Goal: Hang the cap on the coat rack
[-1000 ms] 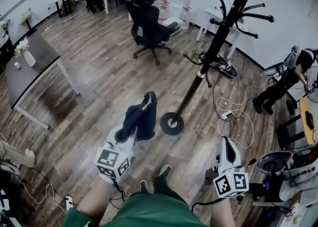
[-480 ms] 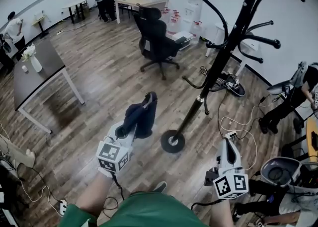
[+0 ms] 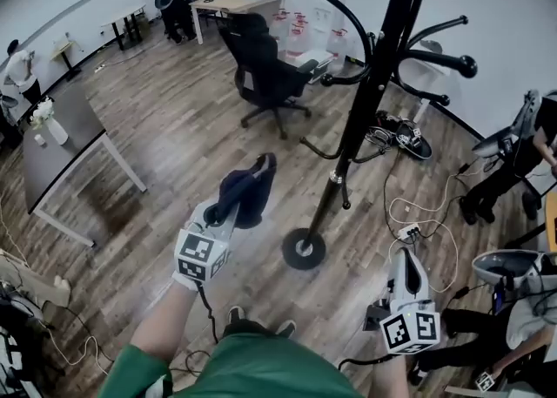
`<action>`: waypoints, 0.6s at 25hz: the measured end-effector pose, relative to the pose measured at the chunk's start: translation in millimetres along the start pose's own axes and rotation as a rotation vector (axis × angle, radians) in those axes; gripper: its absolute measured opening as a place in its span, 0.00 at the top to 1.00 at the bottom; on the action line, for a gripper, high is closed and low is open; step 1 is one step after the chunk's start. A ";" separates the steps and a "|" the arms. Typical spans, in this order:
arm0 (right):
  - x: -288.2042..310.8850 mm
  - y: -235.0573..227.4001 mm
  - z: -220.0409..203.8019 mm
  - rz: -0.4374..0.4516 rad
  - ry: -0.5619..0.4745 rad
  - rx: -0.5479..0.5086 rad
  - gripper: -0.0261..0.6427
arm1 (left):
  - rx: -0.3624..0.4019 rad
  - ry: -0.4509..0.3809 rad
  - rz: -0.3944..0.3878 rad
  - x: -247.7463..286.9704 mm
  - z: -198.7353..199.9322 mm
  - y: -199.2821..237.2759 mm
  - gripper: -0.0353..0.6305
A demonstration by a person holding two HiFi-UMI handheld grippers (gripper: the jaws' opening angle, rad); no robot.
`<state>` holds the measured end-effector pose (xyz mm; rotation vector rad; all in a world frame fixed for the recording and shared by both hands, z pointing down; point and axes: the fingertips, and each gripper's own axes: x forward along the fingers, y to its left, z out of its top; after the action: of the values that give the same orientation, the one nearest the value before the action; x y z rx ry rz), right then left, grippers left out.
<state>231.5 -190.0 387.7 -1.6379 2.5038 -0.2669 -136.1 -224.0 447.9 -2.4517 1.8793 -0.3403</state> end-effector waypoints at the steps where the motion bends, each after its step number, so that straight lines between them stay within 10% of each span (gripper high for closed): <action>1: -1.1 -7.7 -0.2 -0.020 0.002 0.006 0.96 | 0.003 0.004 -0.008 10.2 0.5 1.2 0.91; 15: -1.2 -21.6 0.3 -0.251 -0.007 -0.056 0.96 | -0.007 0.042 -0.192 132.1 -31.6 23.5 0.91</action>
<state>251.4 -197.4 392.2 -1.9733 2.3178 -0.2181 -132.2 -353.4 495.1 -2.6560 1.6648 -0.3952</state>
